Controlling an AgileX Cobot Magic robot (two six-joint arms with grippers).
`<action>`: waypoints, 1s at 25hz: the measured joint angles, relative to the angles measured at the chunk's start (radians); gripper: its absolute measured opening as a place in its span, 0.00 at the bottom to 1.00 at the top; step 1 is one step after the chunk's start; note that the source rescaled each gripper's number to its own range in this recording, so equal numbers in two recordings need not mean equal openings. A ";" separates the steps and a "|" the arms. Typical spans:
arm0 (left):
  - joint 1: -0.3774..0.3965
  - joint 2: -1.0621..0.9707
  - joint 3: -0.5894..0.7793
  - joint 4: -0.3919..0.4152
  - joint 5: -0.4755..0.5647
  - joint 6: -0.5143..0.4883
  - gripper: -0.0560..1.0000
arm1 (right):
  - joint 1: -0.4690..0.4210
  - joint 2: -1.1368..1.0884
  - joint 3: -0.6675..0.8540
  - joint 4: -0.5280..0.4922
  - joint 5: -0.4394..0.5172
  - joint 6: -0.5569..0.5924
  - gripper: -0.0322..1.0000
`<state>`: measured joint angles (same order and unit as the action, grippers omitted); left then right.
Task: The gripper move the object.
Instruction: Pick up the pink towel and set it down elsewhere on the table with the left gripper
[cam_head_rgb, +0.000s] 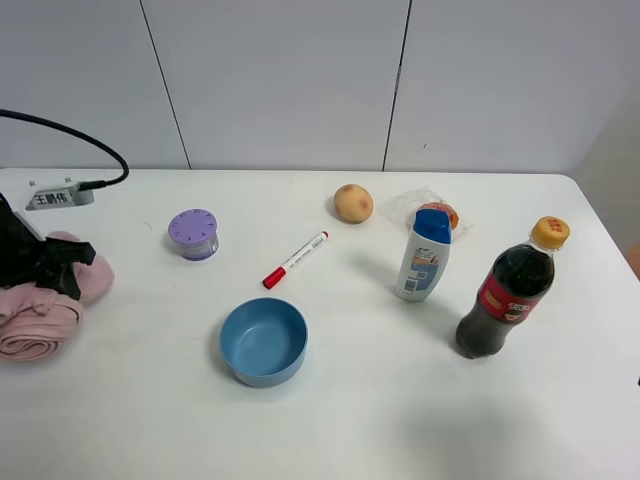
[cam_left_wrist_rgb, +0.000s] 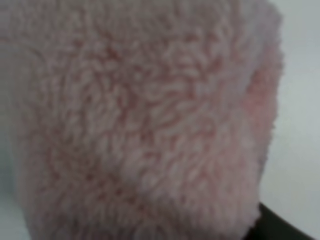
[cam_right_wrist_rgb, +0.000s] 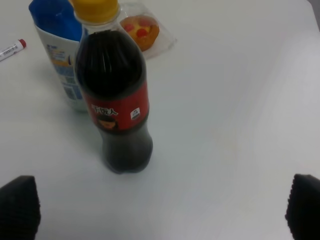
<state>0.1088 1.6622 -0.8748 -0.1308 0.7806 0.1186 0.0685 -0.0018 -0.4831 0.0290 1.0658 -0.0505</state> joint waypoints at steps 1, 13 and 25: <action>0.000 0.000 0.027 -0.017 -0.025 0.019 0.05 | 0.000 0.000 0.000 0.000 0.000 0.000 1.00; 0.000 -0.002 0.155 -0.062 -0.193 0.077 0.05 | 0.000 0.000 0.000 0.000 0.000 0.000 1.00; 0.000 -0.002 0.157 -0.061 -0.265 0.116 0.80 | 0.000 0.000 0.000 0.000 0.000 0.000 1.00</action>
<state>0.1088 1.6606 -0.7180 -0.1915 0.5158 0.2347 0.0685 -0.0018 -0.4831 0.0290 1.0658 -0.0505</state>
